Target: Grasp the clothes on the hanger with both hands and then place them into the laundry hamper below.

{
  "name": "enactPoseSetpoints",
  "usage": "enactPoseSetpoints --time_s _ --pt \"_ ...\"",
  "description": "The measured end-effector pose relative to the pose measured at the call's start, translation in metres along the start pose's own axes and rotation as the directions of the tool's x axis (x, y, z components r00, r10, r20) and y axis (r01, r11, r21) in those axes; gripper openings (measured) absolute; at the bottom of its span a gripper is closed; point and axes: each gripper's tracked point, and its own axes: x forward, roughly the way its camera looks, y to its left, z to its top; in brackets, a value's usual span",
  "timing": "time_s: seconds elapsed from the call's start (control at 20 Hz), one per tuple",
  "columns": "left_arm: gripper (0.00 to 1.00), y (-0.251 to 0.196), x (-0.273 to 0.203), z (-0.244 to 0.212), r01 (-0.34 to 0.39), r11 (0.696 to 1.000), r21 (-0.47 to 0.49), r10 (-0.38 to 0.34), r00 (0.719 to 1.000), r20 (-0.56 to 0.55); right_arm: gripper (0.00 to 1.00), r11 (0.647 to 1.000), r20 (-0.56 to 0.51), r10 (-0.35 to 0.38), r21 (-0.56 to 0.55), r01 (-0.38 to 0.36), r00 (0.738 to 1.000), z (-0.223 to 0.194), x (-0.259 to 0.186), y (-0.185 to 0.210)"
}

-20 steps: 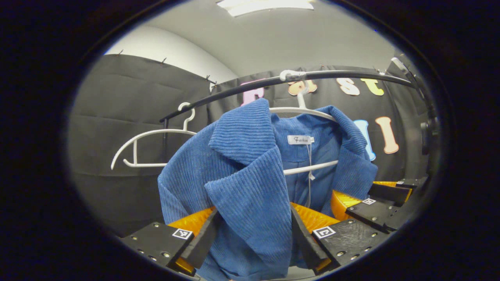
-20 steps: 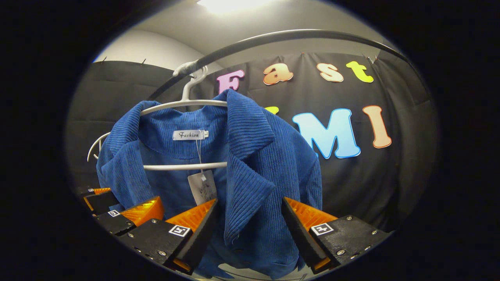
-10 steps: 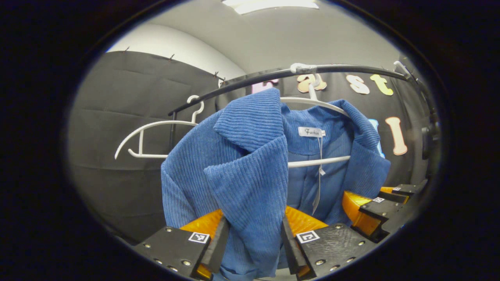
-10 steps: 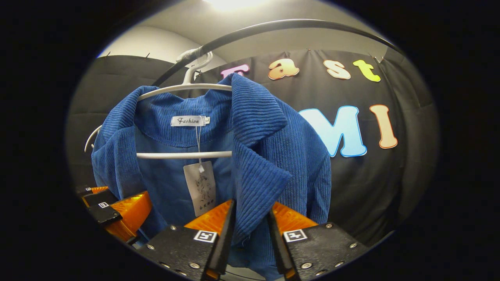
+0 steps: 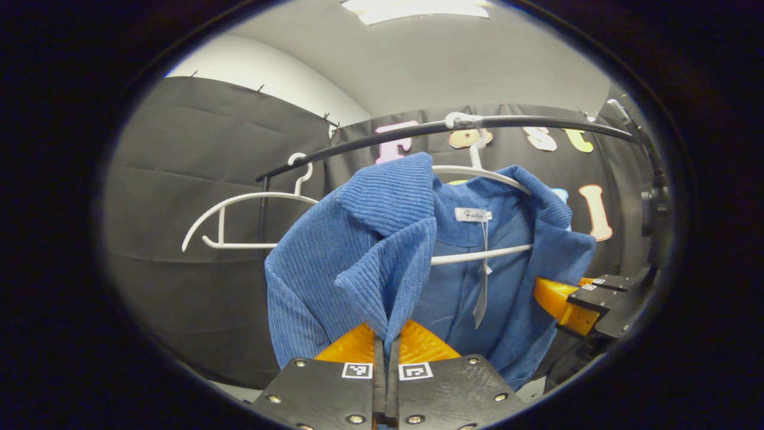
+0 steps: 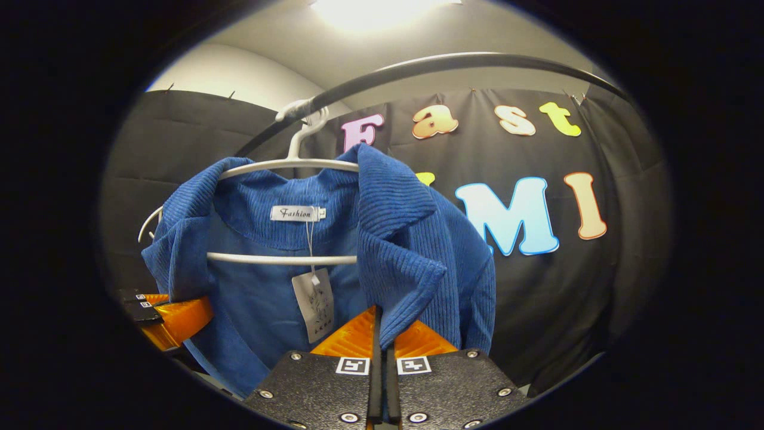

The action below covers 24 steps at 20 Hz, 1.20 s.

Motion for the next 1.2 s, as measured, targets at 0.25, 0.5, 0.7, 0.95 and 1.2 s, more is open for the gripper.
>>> enactPoseSetpoints --time_s 0.25,0.5,0.7,0.95,1.2 --pt "0.05 0.006 -0.026 0.031 0.038 0.999 0.007 -0.038 0.999 0.029 0.02 0.996 0.125 -0.017 -0.090 0.028 0.992 0.045 -0.017 0.001" --pt "0.05 0.017 -0.044 0.074 0.056 0.998 0.022 -0.058 0.995 0.082 0.02 0.991 0.215 -0.013 -0.130 0.042 0.977 0.081 -0.023 0.000" --pt "0.05 0.035 -0.051 0.105 0.046 0.998 0.032 -0.049 0.992 0.115 0.02 0.986 0.256 -0.023 -0.156 0.065 0.967 0.100 -0.023 -0.010" --pt "0.05 0.064 -0.044 0.128 0.012 0.998 0.062 -0.020 0.991 0.133 0.02 0.979 0.294 -0.060 -0.168 0.113 0.954 0.118 -0.016 -0.040" --pt "0.05 0.101 -0.039 0.145 -0.025 0.995 0.095 0.011 0.989 0.146 0.02 0.967 0.308 -0.096 -0.197 0.162 0.946 0.122 -0.011 -0.066"
